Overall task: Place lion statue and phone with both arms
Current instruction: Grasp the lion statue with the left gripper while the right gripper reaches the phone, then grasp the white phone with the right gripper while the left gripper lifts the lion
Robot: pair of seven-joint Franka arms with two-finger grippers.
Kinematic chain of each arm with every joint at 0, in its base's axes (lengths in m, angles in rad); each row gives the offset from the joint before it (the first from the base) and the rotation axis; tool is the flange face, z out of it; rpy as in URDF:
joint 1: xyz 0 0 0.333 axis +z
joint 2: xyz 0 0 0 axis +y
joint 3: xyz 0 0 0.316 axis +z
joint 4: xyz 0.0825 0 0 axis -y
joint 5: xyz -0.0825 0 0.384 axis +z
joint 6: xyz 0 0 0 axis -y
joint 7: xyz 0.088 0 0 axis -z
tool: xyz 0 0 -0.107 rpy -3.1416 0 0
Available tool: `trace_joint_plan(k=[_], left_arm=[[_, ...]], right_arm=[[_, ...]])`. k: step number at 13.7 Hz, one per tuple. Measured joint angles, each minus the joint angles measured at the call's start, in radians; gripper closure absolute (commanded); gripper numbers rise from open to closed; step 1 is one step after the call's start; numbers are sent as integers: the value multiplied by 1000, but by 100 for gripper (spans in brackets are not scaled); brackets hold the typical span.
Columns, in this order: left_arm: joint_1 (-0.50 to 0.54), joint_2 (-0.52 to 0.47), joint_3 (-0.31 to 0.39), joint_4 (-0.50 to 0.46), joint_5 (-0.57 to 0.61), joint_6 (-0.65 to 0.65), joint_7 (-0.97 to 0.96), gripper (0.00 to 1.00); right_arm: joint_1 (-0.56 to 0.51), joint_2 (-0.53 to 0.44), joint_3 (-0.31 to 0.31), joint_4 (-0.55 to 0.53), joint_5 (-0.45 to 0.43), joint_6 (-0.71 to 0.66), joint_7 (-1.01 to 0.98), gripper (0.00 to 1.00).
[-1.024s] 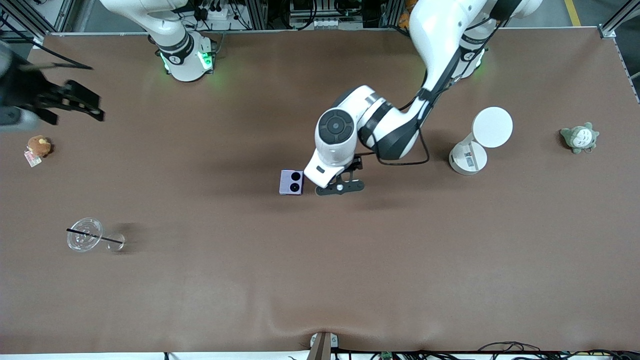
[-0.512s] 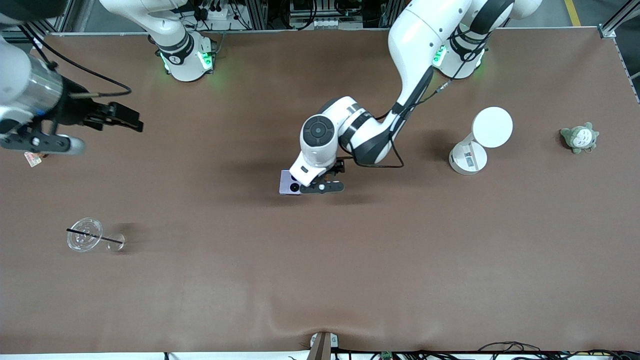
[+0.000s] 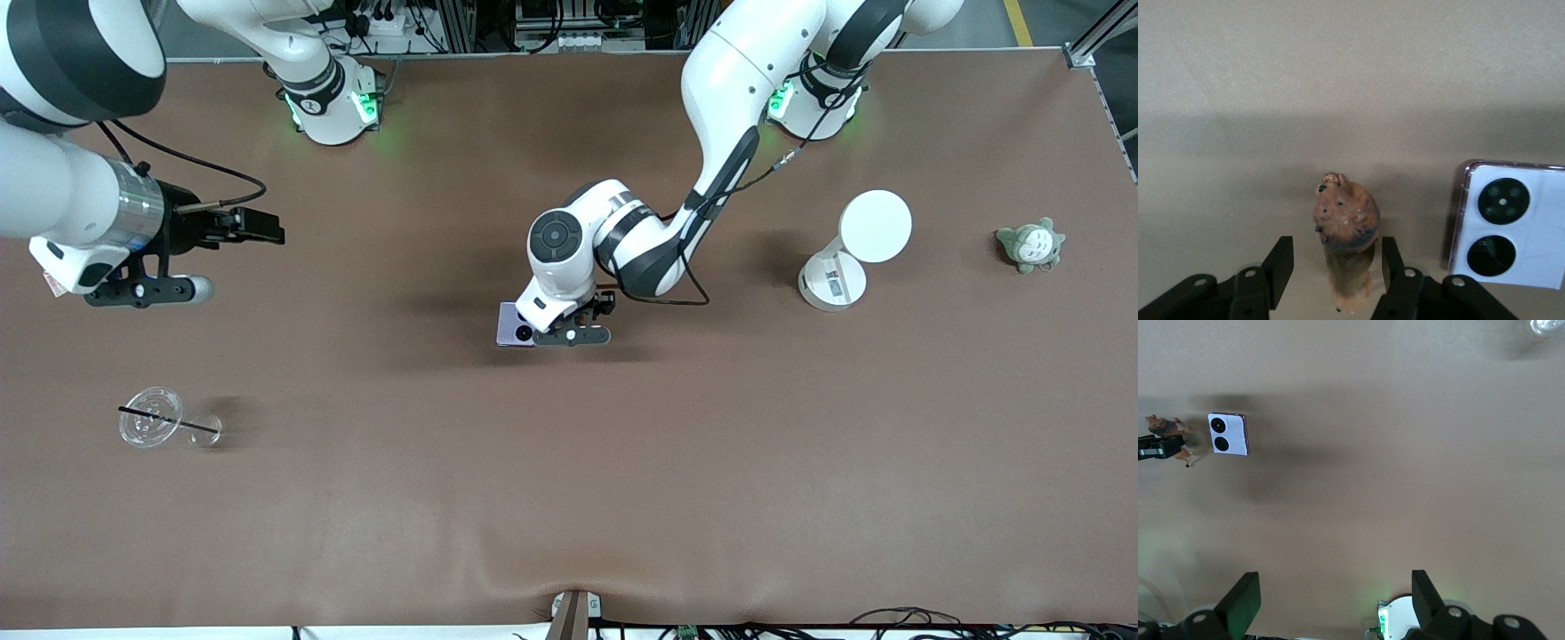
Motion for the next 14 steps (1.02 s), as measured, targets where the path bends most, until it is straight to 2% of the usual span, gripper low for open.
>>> trace_joint_plan(k=[1, 2, 3, 9, 11, 14], left_arm=[[0, 3, 0, 0, 0, 2, 0, 75], [0, 4, 0, 0, 0, 2, 0, 91], [0, 4, 0, 1, 0, 2, 0, 100], [14, -8, 7, -12, 4, 1, 16, 100], [34, -51, 7, -68, 7, -1, 36, 100], [48, -164, 7, -204, 29, -4, 41, 100]], right_arm=[[0, 7, 1, -1, 0, 10, -5, 0], [1, 14, 1, -3, 0, 22, -7, 0], [4, 19, 1, -11, 0, 42, -8, 0], [66, 26, 2, -134, 0, 241, -9, 0], [91, 33, 3, -195, 0, 343, -8, 0], [149, 85, 3, -235, 1, 454, 7, 0]])
